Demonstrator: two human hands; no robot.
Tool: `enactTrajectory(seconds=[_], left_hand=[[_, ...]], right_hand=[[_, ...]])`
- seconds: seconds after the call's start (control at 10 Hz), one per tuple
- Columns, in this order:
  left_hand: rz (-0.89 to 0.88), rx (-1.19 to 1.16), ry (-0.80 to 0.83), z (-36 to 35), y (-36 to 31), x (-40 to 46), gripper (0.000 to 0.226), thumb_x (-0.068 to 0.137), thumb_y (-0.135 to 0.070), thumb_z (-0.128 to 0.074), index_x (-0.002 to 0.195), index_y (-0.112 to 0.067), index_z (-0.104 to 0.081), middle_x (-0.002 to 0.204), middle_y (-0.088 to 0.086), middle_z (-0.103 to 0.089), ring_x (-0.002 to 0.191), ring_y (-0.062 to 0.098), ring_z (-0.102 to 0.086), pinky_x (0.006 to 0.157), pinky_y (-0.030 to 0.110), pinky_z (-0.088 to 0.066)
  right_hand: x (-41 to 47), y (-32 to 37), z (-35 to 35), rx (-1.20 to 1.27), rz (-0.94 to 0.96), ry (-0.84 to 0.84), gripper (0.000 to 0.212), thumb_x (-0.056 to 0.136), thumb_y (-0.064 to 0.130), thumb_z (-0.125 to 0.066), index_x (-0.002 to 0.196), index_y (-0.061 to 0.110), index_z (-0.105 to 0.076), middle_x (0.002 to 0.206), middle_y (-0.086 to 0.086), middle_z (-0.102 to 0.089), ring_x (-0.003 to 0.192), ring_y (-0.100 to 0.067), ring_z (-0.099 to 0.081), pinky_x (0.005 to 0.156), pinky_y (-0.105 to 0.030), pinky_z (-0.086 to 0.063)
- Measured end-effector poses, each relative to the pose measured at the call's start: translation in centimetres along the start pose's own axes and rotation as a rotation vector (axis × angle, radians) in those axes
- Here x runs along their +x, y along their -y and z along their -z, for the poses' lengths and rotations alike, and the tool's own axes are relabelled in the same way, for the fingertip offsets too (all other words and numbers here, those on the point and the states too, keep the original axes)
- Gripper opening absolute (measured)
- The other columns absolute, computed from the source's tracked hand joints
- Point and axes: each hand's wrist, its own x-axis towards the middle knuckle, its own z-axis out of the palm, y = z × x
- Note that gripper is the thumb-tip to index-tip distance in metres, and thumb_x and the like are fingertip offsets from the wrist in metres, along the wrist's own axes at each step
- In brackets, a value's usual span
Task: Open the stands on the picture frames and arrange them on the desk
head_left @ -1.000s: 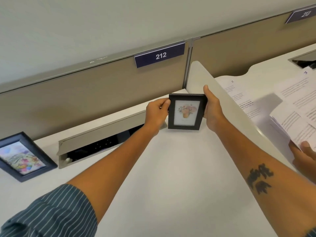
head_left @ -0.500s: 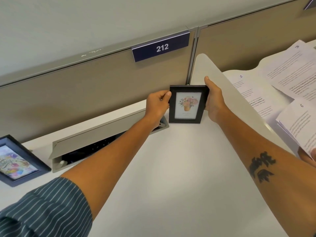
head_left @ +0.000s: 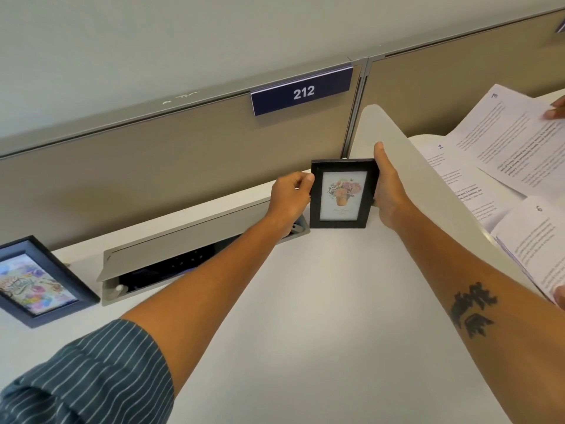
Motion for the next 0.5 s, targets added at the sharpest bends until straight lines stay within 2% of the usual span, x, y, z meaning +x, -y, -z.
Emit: enactTrajectory(seconds=[0.1, 0.2, 0.3, 0.4, 0.5], left_hand=[[0.008, 0.073, 0.013, 0.3, -0.4, -0.8, 0.038, 0.109, -0.030, -0.051, 0.138, -0.008, -0.062, 0.136, 0.012, -0.068, 0.126, 0.028, -0.065, 0.110, 0.049, -0.054], [-0.049, 0.202, 0.022, 1.3, -0.1, -2.4, 0.048, 0.109, -0.036, -0.049, 0.152, -0.013, -0.050, 0.147, 0.008, -0.061, 0.136, 0.024, -0.058, 0.115, 0.038, -0.046], [-0.224, 0.386, 0.072, 2.3, 1.5, -4.8, 0.057, 0.110, -0.039, -0.046, 0.161, -0.016, -0.035, 0.165, 0.004, -0.042, 0.153, 0.020, -0.038, 0.126, 0.040, -0.034], [-0.401, 0.524, 0.099, 3.4, 3.9, -8.7, 0.071, 0.109, -0.043, -0.045, 0.167, -0.019, -0.013, 0.177, -0.002, -0.008, 0.162, 0.009, 0.008, 0.133, 0.042, -0.005], [-0.430, 0.670, 0.024, 4.6, 6.3, -13.3, 0.081, 0.108, -0.049, -0.041, 0.167, -0.018, 0.004, 0.175, -0.003, 0.019, 0.160, 0.012, 0.025, 0.130, 0.042, 0.013]], right_hand=[[-0.6, -0.1, 0.1, -0.052, 0.005, 0.035, 0.058, 0.094, 0.085, -0.048, 0.122, 0.038, -0.067, 0.115, 0.006, -0.081, 0.112, -0.018, -0.076, 0.110, -0.054, -0.052], [-1.9, -0.1, 0.3, -0.154, 0.040, 0.087, 0.047, 0.104, 0.076, -0.040, 0.115, 0.040, -0.067, 0.105, 0.015, -0.078, 0.104, -0.012, -0.071, 0.102, -0.044, -0.051], [-3.3, -0.5, 0.8, -0.223, 0.132, 0.051, 0.031, 0.106, 0.070, -0.041, 0.103, 0.047, -0.061, 0.097, 0.027, -0.072, 0.101, -0.008, -0.067, 0.095, -0.036, -0.049], [-5.1, -2.5, 2.4, -0.375, 0.181, 0.057, 0.056, 0.106, 0.071, -0.038, 0.144, 0.035, -0.058, 0.147, 0.003, -0.065, 0.141, -0.028, -0.058, 0.112, -0.044, -0.048], [-7.7, -5.8, 4.1, -0.579, 0.305, -0.009, 0.071, 0.109, 0.060, -0.047, 0.166, 0.017, -0.039, 0.169, -0.009, -0.046, 0.155, -0.032, -0.044, 0.127, -0.053, -0.039]])
